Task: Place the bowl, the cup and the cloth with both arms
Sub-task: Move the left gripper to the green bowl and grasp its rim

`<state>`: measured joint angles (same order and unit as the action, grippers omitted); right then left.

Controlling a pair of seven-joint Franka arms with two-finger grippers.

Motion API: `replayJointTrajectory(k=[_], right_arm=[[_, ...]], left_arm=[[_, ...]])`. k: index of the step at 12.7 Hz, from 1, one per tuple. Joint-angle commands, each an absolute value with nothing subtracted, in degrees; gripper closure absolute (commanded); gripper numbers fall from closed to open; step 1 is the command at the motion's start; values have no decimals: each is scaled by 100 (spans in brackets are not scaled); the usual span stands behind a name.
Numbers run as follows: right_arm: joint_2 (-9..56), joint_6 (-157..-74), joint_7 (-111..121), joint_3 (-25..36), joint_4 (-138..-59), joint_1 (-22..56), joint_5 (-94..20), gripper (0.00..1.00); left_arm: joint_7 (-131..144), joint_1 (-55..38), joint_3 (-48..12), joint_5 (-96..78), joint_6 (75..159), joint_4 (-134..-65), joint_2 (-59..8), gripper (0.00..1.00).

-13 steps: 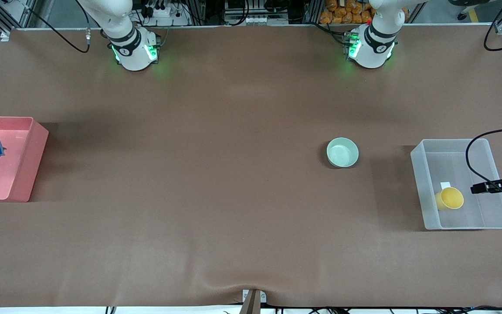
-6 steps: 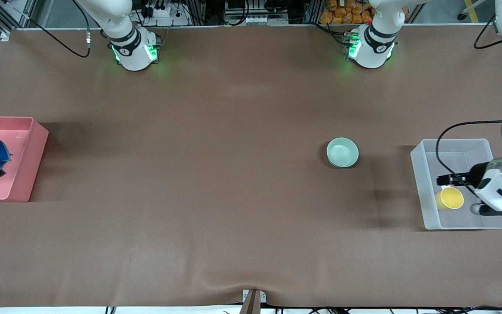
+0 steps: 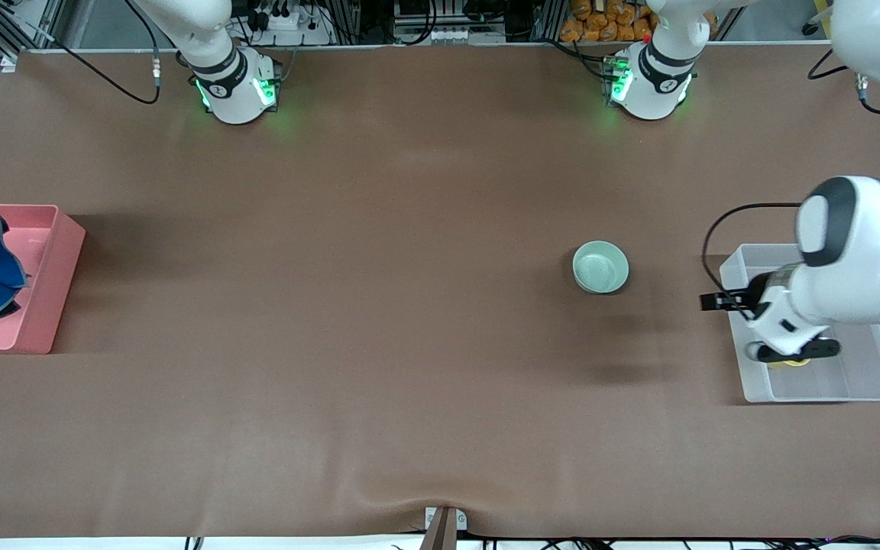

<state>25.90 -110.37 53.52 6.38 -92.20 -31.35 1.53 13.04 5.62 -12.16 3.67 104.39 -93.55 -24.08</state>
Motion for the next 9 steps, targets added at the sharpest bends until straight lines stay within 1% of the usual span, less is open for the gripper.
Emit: replayJointTrajectory(k=[1, 3, 5, 7, 9], right_arm=[[2829, -11258, 5651, 501, -9167, -3392, 141, 100], [2883, -11285, 5687, 501, -9167, -3419, 132, 100], [2988, -11311, 5687, 492, -9158, -3419, 123, 100], [3102, -11312, 5765, 501, -9149, -3419, -148, 100], [3181, -11312, 5809, 501, -9149, -3428, -184, 100]], left_arm=[[2019, 133, -1230, 554, 10862, -10106, -2092, 18], [2389, -35, -1257, 562, 11361, -10553, -2066, 18], [2601, -184, -1309, 563, 12003, -11229, -1987, 18], [2645, -193, -1318, 606, 12487, -11740, -1951, 19], [2724, -185, -1327, 606, 12665, -12092, -1942, 19]])
